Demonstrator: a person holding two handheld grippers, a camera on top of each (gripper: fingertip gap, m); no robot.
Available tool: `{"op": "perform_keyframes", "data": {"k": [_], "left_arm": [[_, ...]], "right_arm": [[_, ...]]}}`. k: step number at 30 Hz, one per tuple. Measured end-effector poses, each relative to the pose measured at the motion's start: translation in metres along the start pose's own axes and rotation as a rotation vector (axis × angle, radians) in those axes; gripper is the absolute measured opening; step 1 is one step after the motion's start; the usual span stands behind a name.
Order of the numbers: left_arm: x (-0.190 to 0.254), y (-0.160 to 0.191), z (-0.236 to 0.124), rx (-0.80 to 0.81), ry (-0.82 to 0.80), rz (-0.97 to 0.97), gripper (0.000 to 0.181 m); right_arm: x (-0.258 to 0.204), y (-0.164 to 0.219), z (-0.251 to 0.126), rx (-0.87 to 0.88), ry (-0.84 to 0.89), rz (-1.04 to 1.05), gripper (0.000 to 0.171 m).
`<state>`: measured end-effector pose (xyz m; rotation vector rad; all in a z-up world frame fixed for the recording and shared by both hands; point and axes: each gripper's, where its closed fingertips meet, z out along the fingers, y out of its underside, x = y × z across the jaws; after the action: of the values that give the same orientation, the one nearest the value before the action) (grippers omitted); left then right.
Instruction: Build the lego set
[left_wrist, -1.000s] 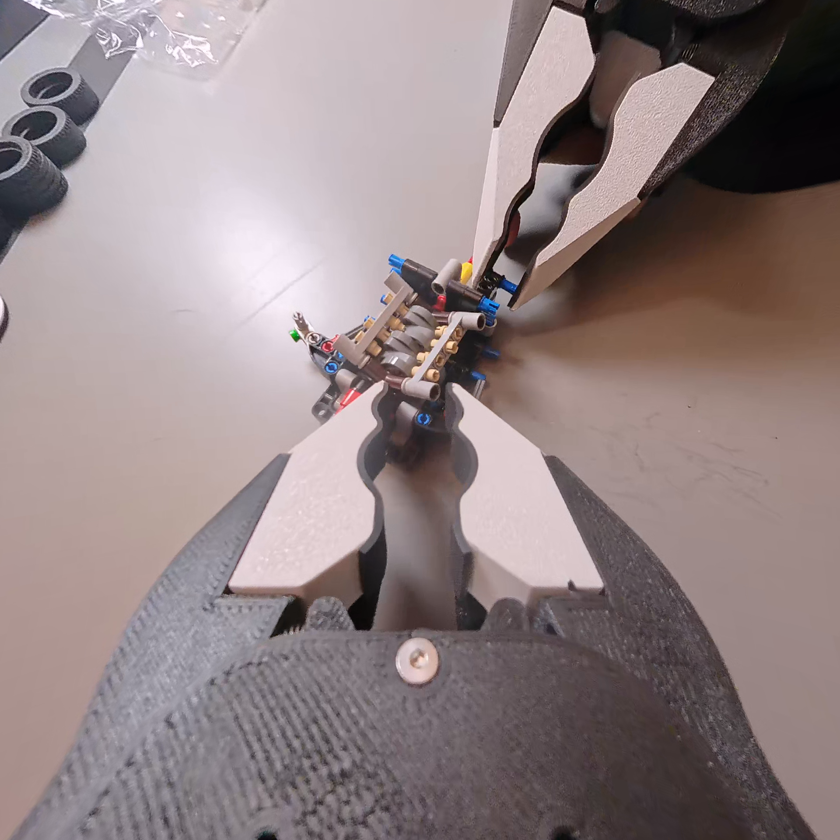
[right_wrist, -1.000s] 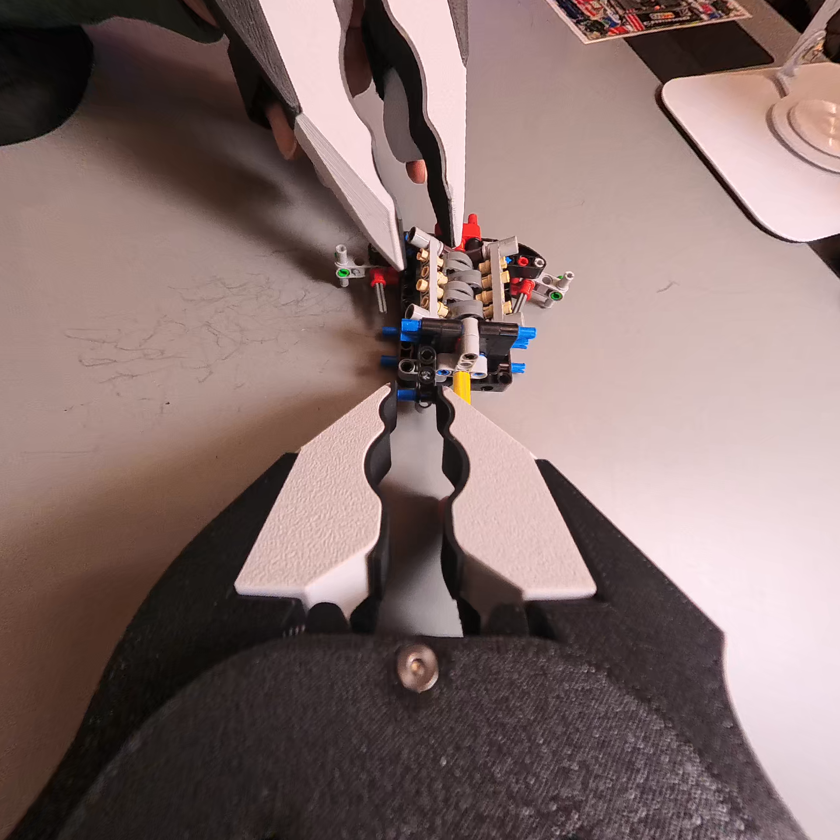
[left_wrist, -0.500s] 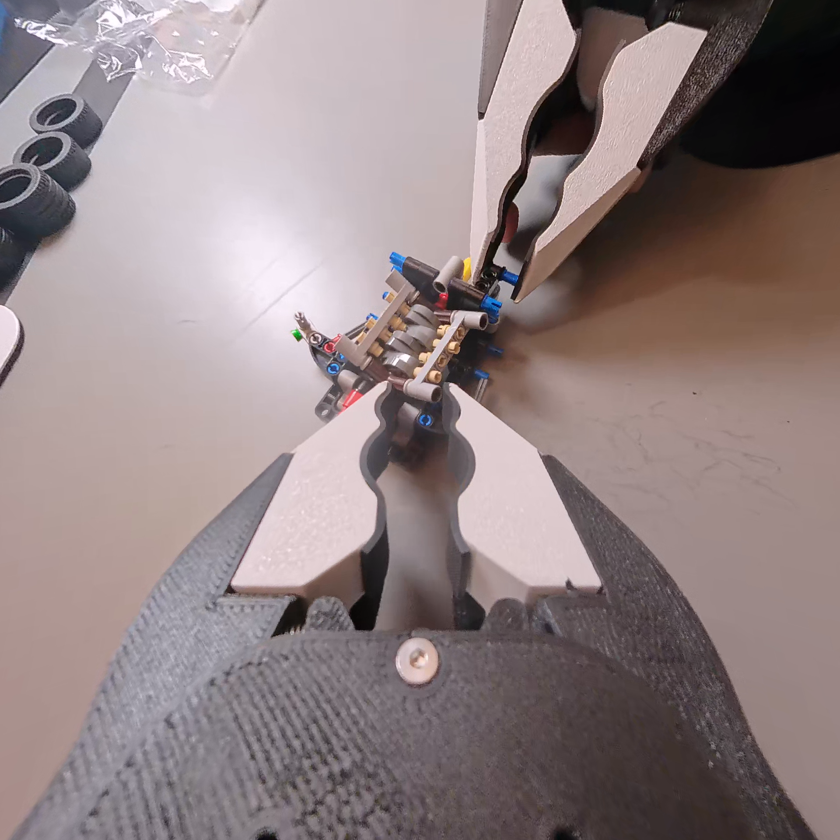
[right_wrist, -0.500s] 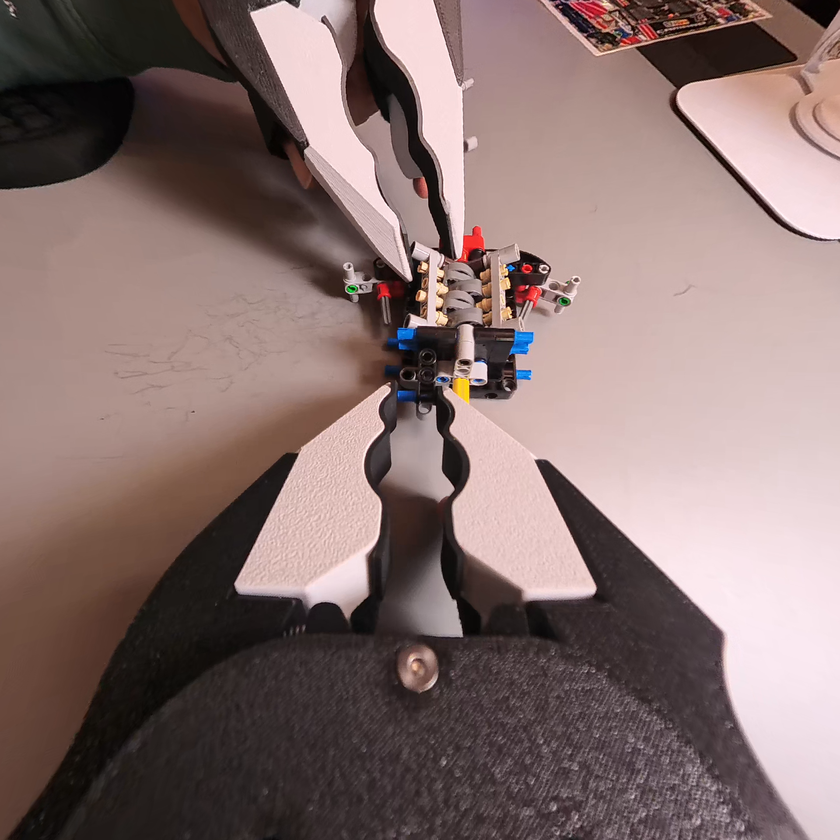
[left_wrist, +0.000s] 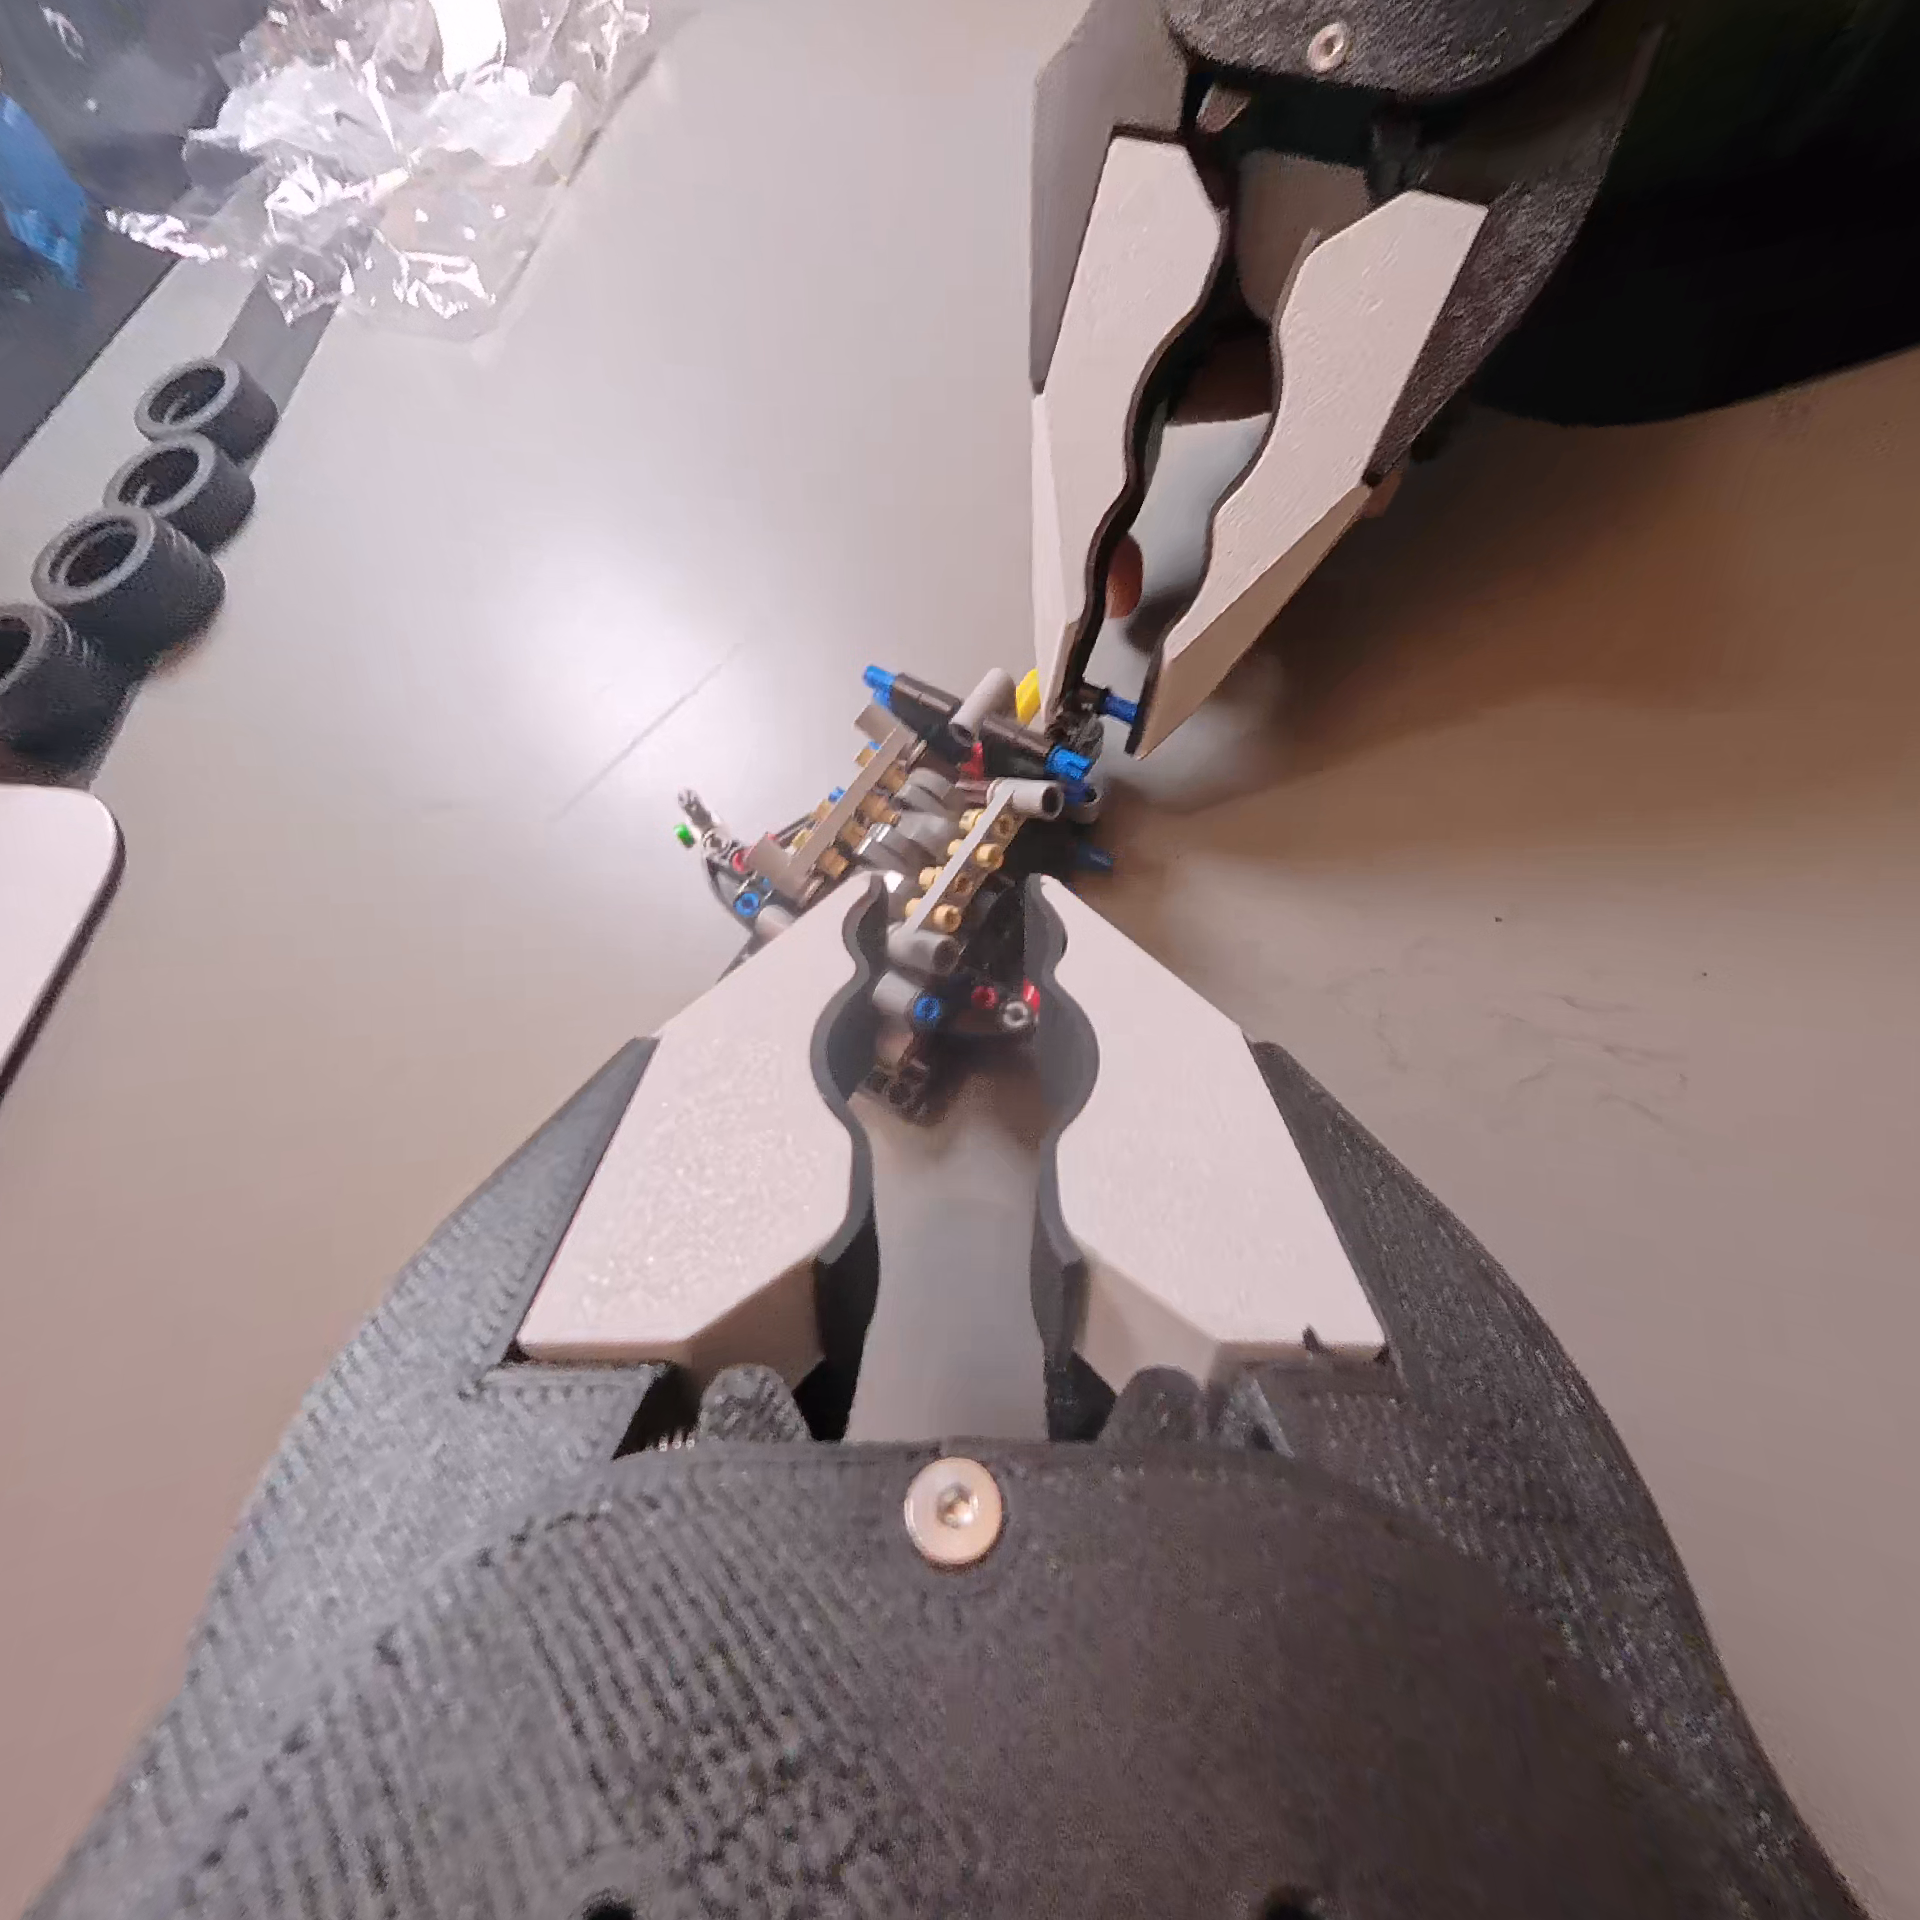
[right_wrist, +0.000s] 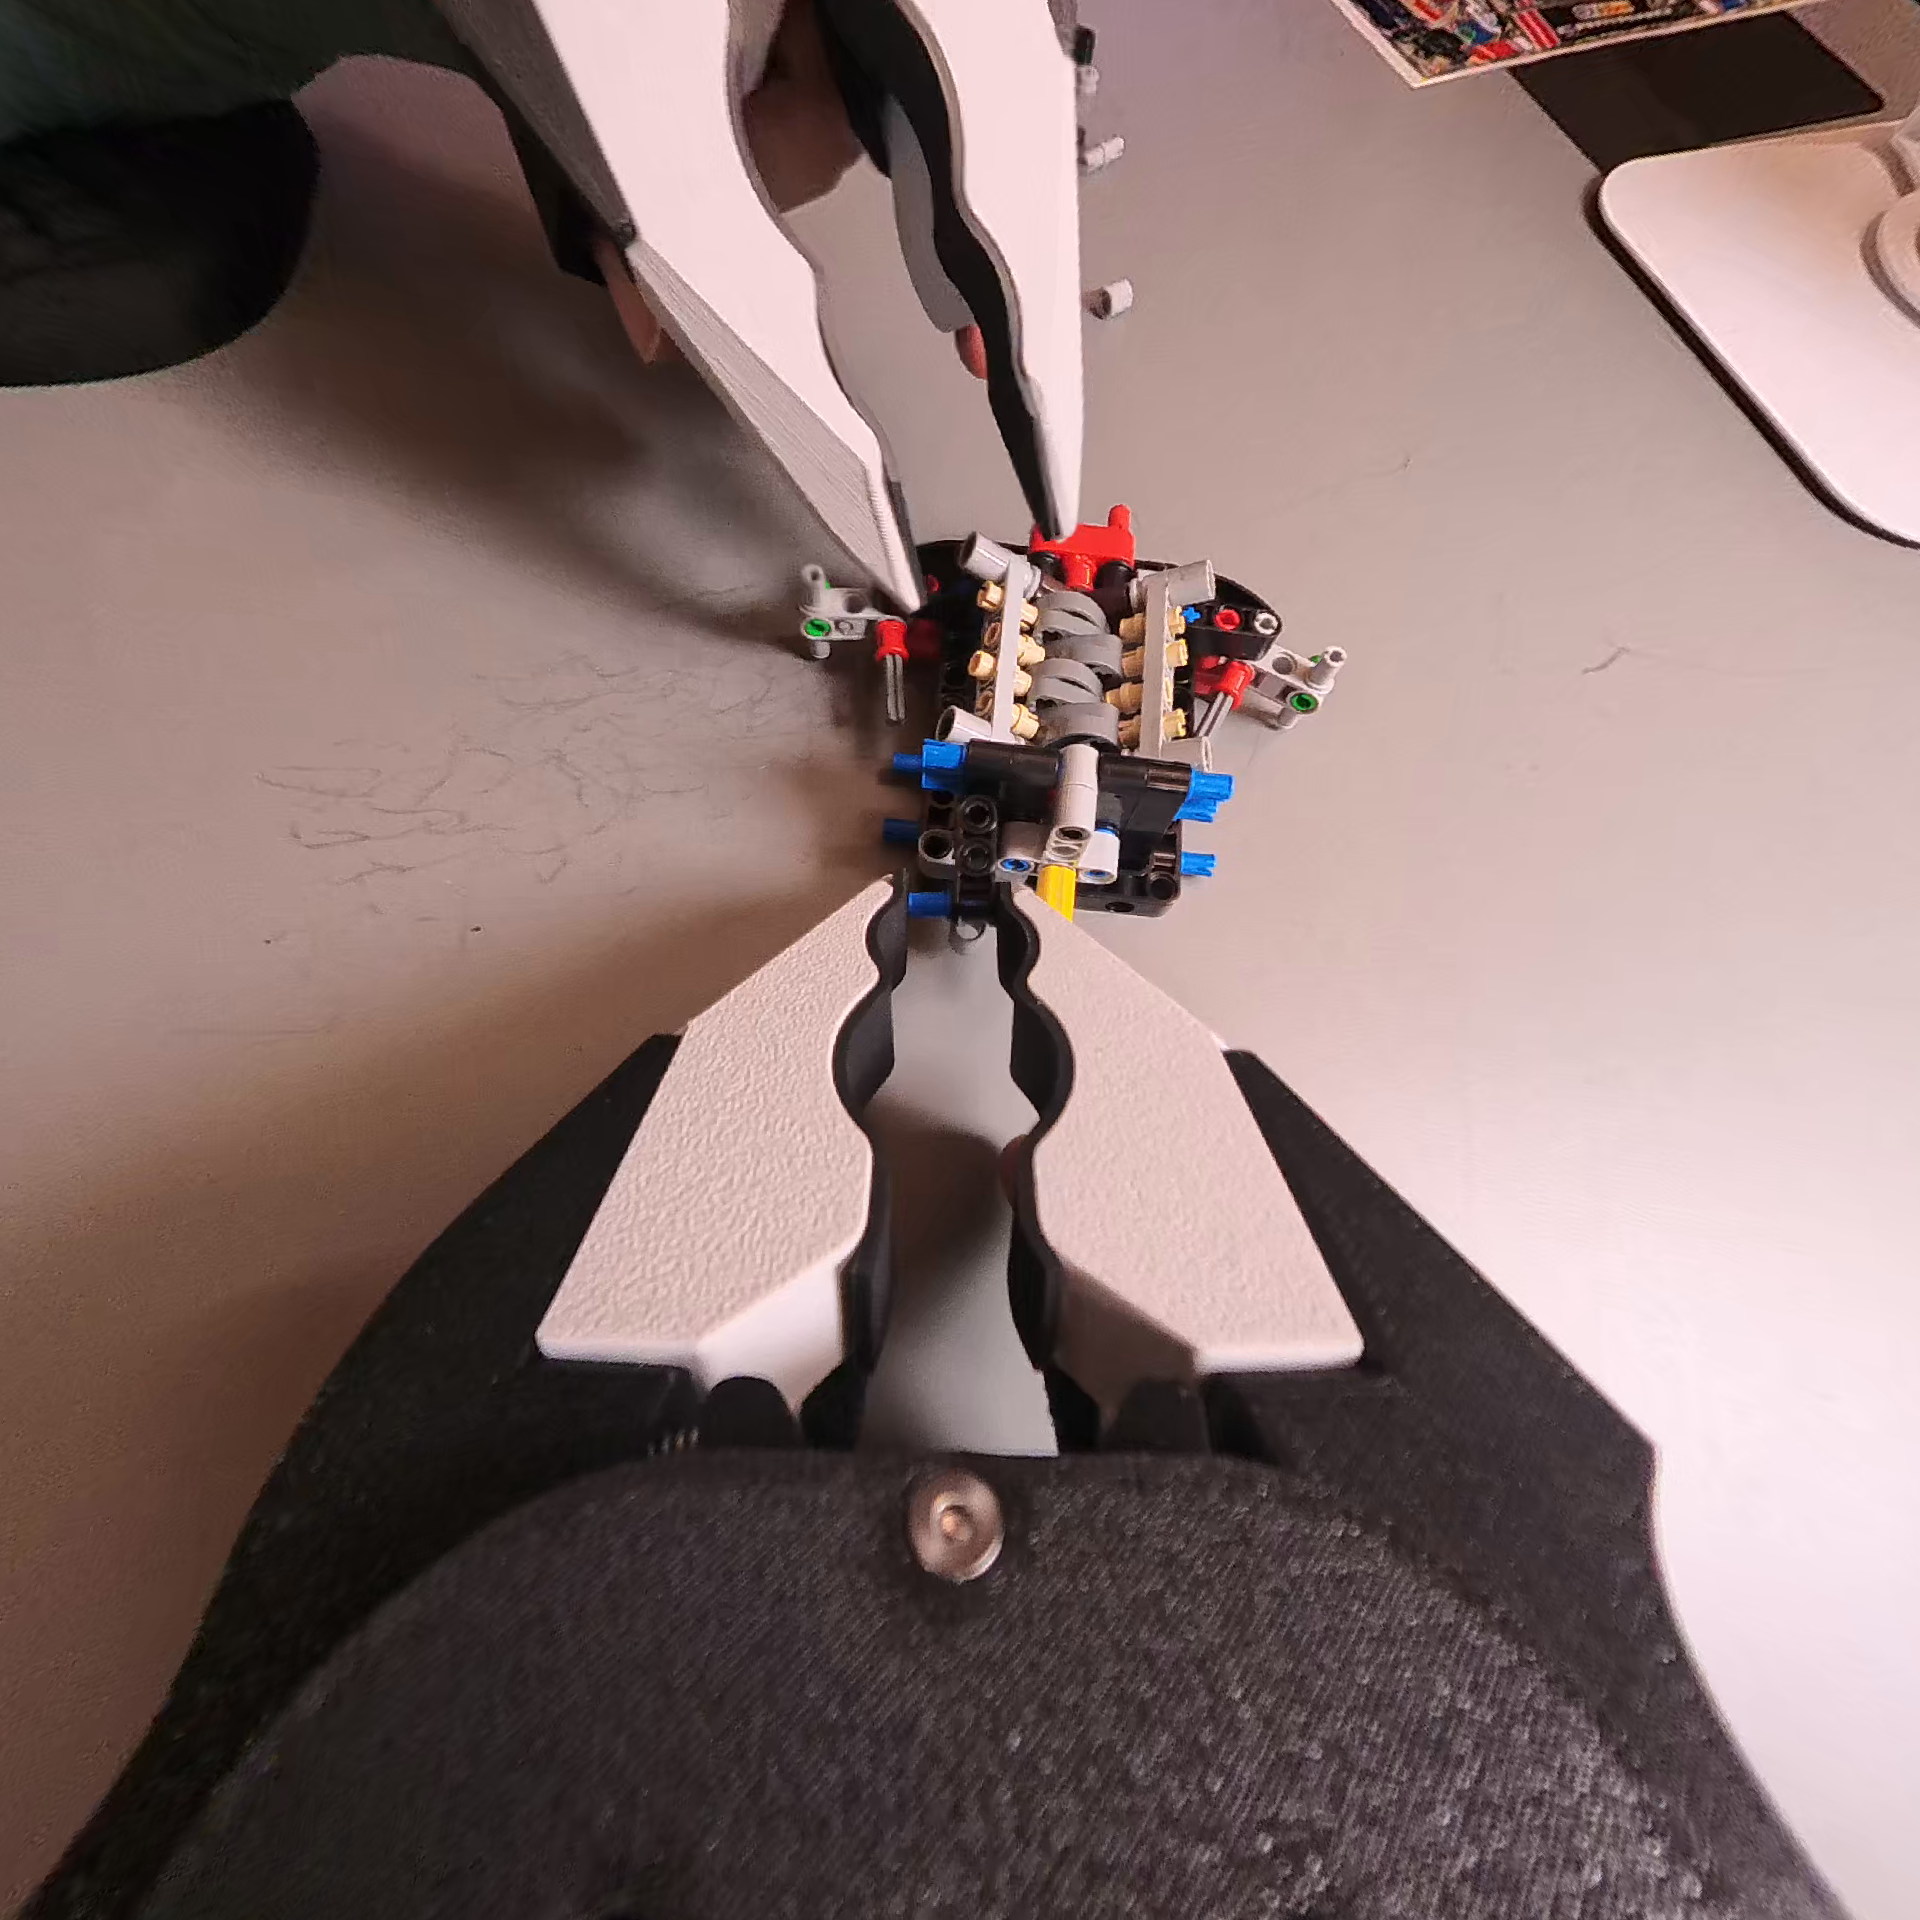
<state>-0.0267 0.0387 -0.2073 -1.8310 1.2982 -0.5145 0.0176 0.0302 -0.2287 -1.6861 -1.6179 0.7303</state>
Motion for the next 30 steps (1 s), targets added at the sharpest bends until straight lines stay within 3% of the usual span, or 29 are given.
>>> {"op": "perform_keyframes", "data": {"k": [14,30], "left_arm": [[0.025,-0.024,0.03,-0.006,-0.001,0.169,0.017],[0.027,-0.019,0.041,-0.094,-0.007,0.294,0.007]], "right_arm": [[-0.001,-0.001,-0.001,-0.009,-0.018,0.02,0.015],[0.0,-0.001,-0.002,0.016,-0.023,0.008,0.015]]}}
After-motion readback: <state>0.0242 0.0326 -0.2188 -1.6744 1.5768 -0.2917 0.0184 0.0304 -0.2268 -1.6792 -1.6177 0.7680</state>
